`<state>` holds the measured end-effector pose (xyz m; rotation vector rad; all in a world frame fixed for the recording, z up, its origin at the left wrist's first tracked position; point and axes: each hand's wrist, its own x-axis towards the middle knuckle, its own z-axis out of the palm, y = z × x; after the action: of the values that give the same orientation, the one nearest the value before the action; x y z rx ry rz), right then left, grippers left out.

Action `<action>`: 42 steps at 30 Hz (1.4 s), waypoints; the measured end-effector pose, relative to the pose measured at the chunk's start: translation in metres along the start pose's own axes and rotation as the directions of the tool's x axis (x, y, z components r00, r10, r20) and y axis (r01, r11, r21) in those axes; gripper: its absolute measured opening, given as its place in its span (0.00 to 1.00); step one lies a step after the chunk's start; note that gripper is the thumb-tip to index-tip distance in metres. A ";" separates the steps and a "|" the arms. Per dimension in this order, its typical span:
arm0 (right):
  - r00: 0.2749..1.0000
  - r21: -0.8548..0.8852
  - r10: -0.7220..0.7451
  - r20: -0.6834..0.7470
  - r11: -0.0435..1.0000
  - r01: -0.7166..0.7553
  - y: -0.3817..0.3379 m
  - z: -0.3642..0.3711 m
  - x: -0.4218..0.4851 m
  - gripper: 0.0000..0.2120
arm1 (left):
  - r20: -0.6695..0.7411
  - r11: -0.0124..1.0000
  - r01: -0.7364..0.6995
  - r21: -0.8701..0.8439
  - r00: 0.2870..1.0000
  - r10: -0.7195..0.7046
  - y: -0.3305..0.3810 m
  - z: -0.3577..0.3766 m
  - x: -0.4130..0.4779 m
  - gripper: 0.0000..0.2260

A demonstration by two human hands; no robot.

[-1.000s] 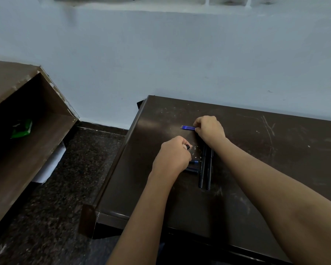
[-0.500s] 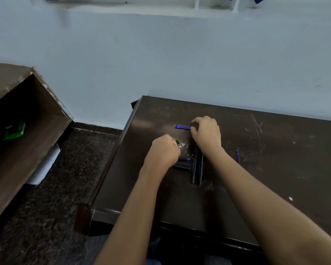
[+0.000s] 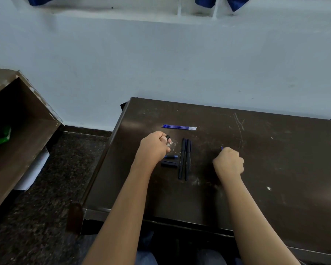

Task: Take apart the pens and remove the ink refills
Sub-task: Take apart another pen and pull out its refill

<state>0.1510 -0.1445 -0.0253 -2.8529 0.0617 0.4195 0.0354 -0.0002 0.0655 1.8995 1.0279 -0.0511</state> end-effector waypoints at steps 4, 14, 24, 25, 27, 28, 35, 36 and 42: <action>0.996 0.002 0.019 0.082 1.000 -0.019 0.002 0.000 0.003 0.17 | 0.001 0.999 0.025 0.028 1.000 -0.025 -0.003 -0.001 0.001 0.13; 0.965 0.279 -0.030 0.261 0.959 -0.046 -0.007 -0.011 0.016 0.10 | 0.041 0.999 0.019 0.046 0.999 -0.021 0.000 -0.004 0.000 0.12; 0.937 0.998 -0.349 0.034 0.065 -0.012 -0.046 -0.053 -0.030 0.05 | 0.061 1.000 0.014 0.012 0.998 -0.015 -0.005 -0.004 0.005 0.13; 0.931 0.997 -0.365 0.022 0.075 0.006 -0.049 -0.054 -0.035 0.06 | 0.061 1.000 0.010 0.014 0.998 -0.011 -0.005 -0.004 0.005 0.13; 0.916 0.993 -0.401 -0.006 0.109 0.054 -0.054 -0.054 -0.042 0.07 | 0.061 1.000 0.008 0.002 0.998 -0.008 -0.007 -0.003 0.006 0.12; 0.910 0.986 -0.414 -0.021 0.140 0.086 -0.056 -0.054 -0.045 0.07 | 0.063 1.000 0.006 -0.006 0.998 -0.006 -0.007 -0.003 0.007 0.12; 0.864 0.930 -0.500 -0.054 0.291 0.226 -0.059 -0.044 -0.051 0.07 | 0.060 1.000 -0.009 -0.010 0.998 0.010 -0.007 -0.005 0.007 0.11; 0.855 0.911 -0.516 -0.050 0.328 0.252 -0.059 -0.042 -0.049 0.06 | 0.066 1.000 -0.007 -0.003 0.998 0.007 -0.006 -0.006 0.007 0.11; 0.822 0.786 -0.569 -0.029 0.495 0.371 -0.065 -0.024 -0.043 0.04 | -0.042 0.999 -0.048 -0.019 0.998 0.047 -0.013 -0.009 0.009 0.09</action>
<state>0.1219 -0.0878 0.0250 -1.8232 -0.4825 0.4583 0.0298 0.0147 0.0572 1.9129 1.0073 0.0264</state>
